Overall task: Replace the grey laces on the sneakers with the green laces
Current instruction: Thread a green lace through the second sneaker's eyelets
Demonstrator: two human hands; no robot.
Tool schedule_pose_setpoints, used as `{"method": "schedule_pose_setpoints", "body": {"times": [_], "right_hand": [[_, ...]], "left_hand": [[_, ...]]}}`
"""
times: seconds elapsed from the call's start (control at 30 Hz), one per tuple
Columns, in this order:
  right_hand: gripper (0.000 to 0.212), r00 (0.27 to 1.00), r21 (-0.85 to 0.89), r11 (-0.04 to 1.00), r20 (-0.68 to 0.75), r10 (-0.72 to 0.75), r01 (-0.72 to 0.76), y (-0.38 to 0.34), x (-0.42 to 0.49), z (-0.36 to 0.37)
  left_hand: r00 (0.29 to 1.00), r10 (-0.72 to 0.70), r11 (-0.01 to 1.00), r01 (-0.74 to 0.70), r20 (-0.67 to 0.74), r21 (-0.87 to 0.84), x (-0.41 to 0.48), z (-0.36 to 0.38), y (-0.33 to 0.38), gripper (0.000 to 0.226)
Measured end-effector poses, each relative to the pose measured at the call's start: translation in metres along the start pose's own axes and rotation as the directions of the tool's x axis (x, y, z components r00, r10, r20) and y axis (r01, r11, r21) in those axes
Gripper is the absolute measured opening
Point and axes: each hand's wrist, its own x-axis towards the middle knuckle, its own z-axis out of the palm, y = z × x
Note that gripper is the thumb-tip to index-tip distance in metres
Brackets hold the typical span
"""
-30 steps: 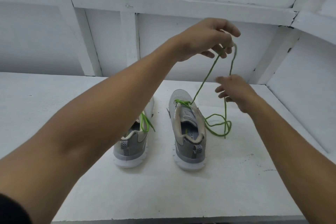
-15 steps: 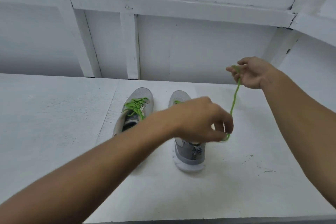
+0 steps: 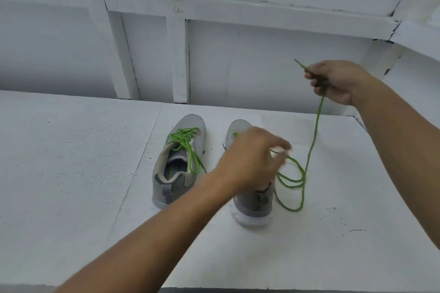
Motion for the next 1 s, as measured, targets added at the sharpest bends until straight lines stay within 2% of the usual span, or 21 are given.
{"method": "schedule_pose_setpoints", "body": {"times": [0.03,0.07,0.1,0.13,0.2,0.3,0.5,0.63,0.83,1.0], "right_hand": [[0.015,0.999,-0.033,0.999,0.006,-0.032,0.033,0.001,-0.005,0.006],[0.016,0.998,-0.071,0.996,0.012,-0.058,0.058,0.002,-0.009,0.013],[0.016,0.997,-0.109,0.991,0.019,-0.075,0.077,0.004,-0.012,0.019],[0.015,0.996,-0.146,0.985,0.028,-0.089,0.093,0.008,-0.015,0.027],[0.014,0.992,-0.227,0.966,0.047,-0.12,0.128,0.017,-0.018,0.043],[0.015,0.984,-0.319,0.932,0.102,-0.147,0.172,0.038,-0.023,0.067],[0.011,0.974,-0.411,0.887,0.161,-0.159,0.213,0.077,-0.037,0.103],[0.013,0.965,-0.527,0.813,0.207,-0.158,0.247,0.096,-0.041,0.121],[0.013,0.961,-0.65,0.715,0.251,-0.119,0.258,0.102,-0.041,0.129],[0.015,0.966,-0.684,0.685,0.23,-0.12,0.249,0.106,-0.042,0.126]], "left_hand": [[0.974,-0.185,0.982,0.179,-0.127,-0.06,0.004,-0.005,-0.009,0.024],[0.909,-0.365,0.93,0.346,-0.202,-0.124,0.007,-0.007,-0.019,0.024],[0.837,-0.502,0.864,0.473,-0.22,-0.172,0.009,-0.005,-0.032,0.024],[0.784,-0.589,0.807,0.558,-0.194,-0.196,0.01,-0.001,-0.042,0.026],[0.735,-0.67,0.735,0.639,-0.104,-0.226,0.009,0.011,-0.058,0.034],[0.722,-0.69,0.7,0.649,-0.046,-0.298,0.007,0.025,-0.064,0.039],[0.771,-0.627,0.769,0.591,-0.112,-0.243,0.005,0.035,-0.069,0.037],[0.742,-0.652,0.755,0.617,-0.156,-0.219,0.005,0.038,-0.072,0.031],[0.746,-0.665,0.713,0.615,-0.046,-0.336,0.005,0.034,-0.077,0.044],[0.734,-0.679,0.664,0.614,0.0,-0.428,0.005,0.035,-0.085,0.049]]}}
